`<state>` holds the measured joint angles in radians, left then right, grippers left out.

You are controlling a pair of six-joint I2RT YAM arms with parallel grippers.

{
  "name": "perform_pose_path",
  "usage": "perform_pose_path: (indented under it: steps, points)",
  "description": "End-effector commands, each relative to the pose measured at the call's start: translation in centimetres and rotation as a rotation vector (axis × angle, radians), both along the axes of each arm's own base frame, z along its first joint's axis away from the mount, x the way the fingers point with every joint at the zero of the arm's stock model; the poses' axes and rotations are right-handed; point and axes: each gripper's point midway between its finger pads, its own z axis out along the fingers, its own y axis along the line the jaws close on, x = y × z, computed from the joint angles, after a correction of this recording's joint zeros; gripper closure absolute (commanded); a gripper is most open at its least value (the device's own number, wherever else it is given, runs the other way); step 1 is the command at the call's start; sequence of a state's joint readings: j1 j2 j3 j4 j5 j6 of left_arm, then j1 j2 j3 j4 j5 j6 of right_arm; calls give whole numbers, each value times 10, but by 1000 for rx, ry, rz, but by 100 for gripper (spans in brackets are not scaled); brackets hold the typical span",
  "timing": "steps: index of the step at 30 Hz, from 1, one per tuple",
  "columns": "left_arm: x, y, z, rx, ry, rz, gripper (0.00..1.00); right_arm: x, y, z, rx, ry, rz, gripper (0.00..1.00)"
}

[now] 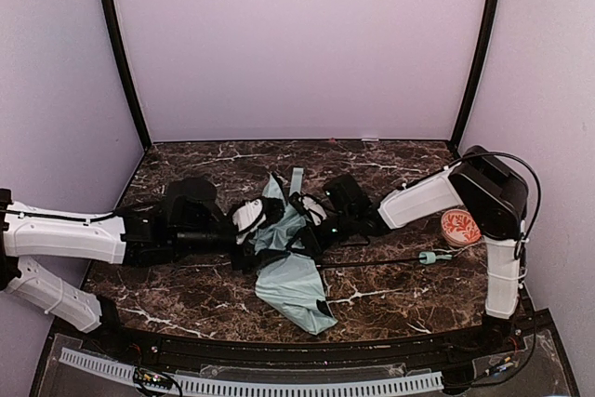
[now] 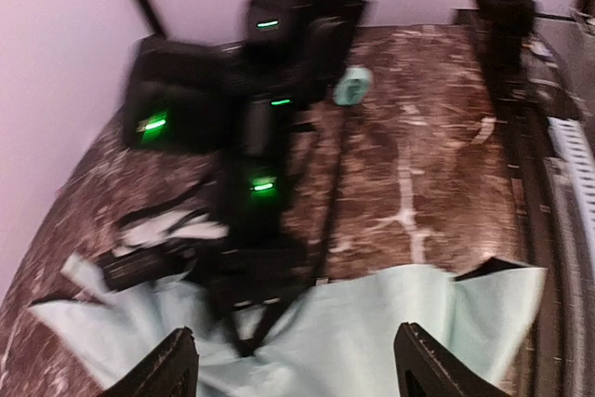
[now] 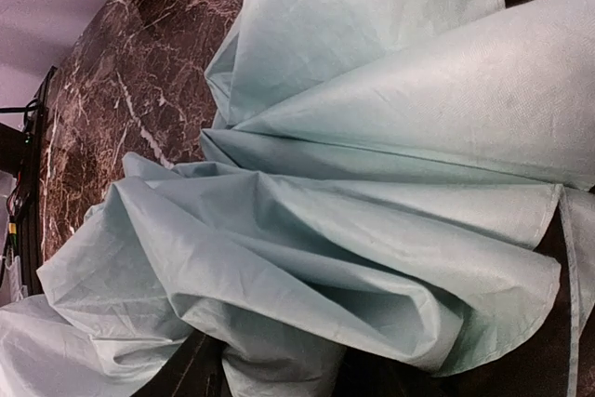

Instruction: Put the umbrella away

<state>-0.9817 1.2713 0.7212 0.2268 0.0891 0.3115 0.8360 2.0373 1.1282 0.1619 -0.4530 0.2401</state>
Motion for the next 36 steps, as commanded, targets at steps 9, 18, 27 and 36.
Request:
perform_pose_path:
  steps: [9,18,27,36]
  points:
    - [-112,-50,-69,222,88,-534,20,-15,-39,-59,-246,140,-54,51]
    - [-60,-71,-70,230,-54,-287,97,-19,-39,-59,-257,118,-26,52]
    - [8,-32,-28,-13,38,-43,100,-44,-44,-61,-235,119,78,52]
    - [81,8,-85,78,141,231,100,-49,-38,-52,-183,90,132,52]
